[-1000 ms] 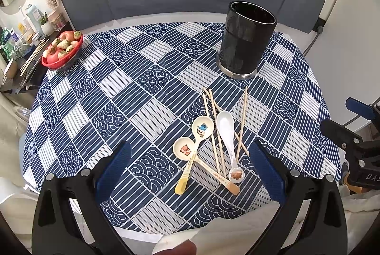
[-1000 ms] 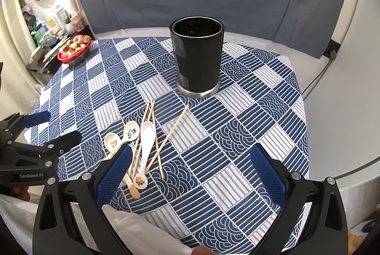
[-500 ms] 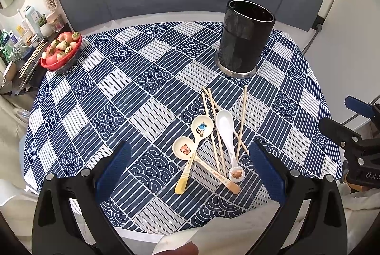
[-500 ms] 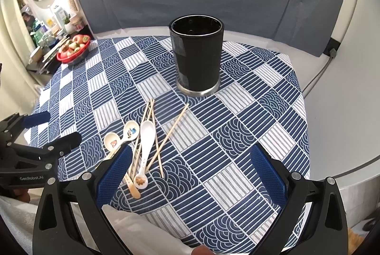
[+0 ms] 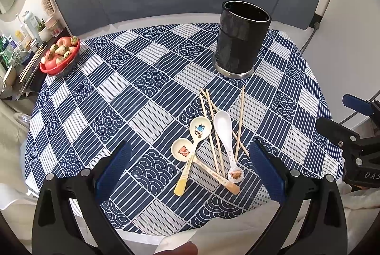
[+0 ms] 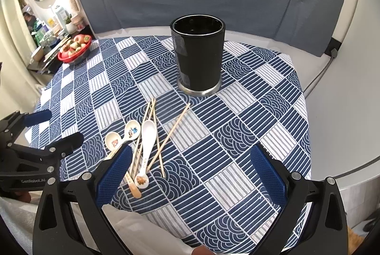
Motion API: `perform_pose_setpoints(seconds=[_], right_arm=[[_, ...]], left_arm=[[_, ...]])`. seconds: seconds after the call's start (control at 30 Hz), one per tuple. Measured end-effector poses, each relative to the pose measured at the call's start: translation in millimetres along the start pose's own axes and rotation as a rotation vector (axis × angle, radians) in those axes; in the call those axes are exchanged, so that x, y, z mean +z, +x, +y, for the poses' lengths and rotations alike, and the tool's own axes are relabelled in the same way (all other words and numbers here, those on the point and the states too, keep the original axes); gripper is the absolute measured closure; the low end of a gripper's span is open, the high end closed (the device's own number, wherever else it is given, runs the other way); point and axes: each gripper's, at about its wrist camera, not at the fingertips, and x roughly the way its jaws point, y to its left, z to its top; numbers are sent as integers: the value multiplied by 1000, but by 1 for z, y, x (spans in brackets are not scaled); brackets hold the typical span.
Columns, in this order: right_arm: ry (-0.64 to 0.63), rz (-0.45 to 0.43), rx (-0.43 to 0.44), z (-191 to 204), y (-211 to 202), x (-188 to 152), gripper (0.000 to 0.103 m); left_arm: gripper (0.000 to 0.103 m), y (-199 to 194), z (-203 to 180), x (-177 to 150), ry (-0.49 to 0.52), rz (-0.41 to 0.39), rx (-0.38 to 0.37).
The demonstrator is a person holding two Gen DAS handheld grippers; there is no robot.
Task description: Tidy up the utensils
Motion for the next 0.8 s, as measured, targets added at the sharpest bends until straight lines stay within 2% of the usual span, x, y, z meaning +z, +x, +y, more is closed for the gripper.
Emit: perform_pose_setpoints(seconds=[0.8], right_arm=[[-6, 7, 6, 2, 2, -2, 8]], left_arm=[[6, 3, 5, -1, -23, 20, -9]])
